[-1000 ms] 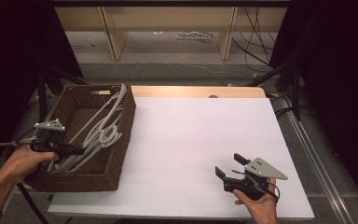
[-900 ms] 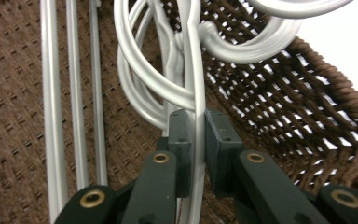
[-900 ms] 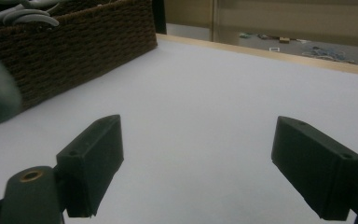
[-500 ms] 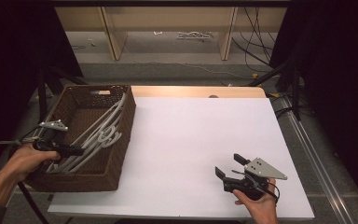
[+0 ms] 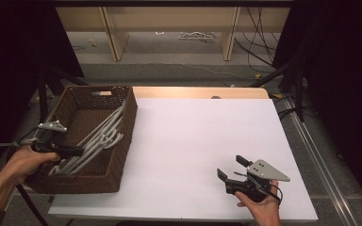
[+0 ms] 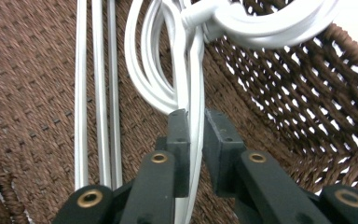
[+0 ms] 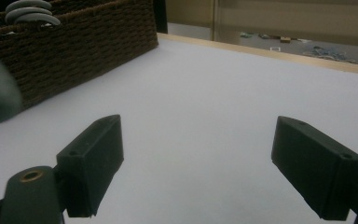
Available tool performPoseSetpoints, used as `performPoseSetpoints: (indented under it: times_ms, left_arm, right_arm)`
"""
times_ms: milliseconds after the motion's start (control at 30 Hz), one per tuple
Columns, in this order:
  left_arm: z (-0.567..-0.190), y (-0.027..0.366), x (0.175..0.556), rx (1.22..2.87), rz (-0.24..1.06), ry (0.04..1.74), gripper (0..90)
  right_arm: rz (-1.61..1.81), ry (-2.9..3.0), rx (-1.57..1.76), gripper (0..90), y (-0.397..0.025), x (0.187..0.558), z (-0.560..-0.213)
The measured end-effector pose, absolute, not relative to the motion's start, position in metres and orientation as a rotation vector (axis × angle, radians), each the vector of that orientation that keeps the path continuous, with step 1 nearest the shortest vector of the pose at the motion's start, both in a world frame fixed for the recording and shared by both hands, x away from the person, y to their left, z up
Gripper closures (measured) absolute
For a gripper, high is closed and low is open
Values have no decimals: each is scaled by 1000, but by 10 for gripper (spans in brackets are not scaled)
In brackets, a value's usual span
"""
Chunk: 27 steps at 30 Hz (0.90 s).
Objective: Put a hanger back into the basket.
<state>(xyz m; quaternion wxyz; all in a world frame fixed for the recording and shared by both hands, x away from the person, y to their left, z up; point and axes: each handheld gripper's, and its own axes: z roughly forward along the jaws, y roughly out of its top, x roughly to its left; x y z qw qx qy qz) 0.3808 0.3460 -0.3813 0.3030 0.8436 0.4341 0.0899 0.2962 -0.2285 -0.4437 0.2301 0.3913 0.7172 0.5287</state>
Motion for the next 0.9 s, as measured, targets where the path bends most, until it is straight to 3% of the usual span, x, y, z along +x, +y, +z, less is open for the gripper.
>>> performPoseSetpoints:
  times_ms: [333, 600, 900]
  left_arm:
    - [-371, 329, 375, 2213, 269, 1131, 615]
    - [-364, 322, 370, 2091, 363, 1144, 452]
    - [-351, 298, 350, 1962, 517, 1062, 368]
  right_arm:
    - [1457, 1973, 1073, 176, -228, 296, -444]
    - [1433, 1979, 1077, 176, -229, 296, -442]
    - [1454, 1979, 1069, 177, -227, 295, -443]
